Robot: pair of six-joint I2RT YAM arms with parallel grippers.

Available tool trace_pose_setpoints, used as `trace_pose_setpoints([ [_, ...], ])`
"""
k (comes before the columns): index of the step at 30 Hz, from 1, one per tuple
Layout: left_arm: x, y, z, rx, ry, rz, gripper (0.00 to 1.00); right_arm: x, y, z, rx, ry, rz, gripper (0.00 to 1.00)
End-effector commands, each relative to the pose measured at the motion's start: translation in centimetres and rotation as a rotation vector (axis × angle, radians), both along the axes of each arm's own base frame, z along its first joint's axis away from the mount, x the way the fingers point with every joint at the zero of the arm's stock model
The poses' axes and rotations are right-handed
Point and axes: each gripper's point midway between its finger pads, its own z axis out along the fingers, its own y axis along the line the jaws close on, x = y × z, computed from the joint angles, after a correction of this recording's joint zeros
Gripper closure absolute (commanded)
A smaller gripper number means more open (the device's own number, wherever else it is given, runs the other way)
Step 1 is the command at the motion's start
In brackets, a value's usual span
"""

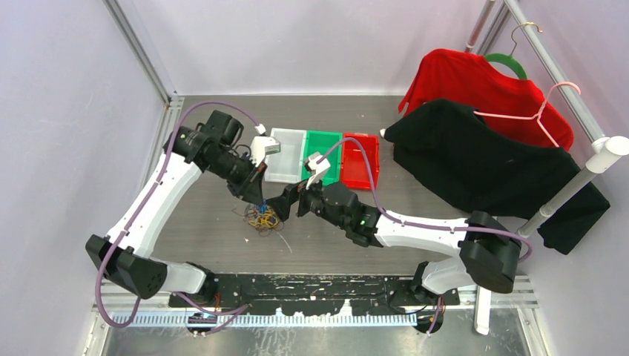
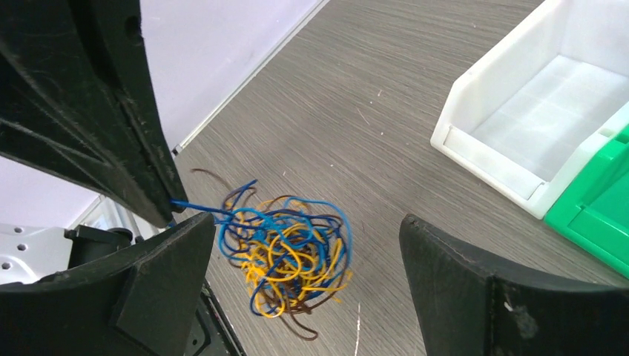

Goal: Untangle the cables
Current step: Untie the cable.

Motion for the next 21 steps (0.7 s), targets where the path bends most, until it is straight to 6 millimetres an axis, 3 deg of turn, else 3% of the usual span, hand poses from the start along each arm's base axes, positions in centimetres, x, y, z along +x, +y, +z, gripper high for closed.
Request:
trace_pose_setpoints([
  [1,-1.3,-1.0,2.9,-0.098,-0.008,-0.022,1.0,0.3,0.7,3.1,0.12,-0.045,-0.01,0.01],
  [14,-1.4,-1.3,4.0,-0.113,-0.001,-0.024,1.0,0.1,1.4,3.4,0.204,-0.022,0.008,0.03],
  [21,-2.4,-2.1,5.2,-0.139,0.021,-0.057,1.0,1.7,2.0,4.5,0.276,-0.045,-0.059,0.03],
])
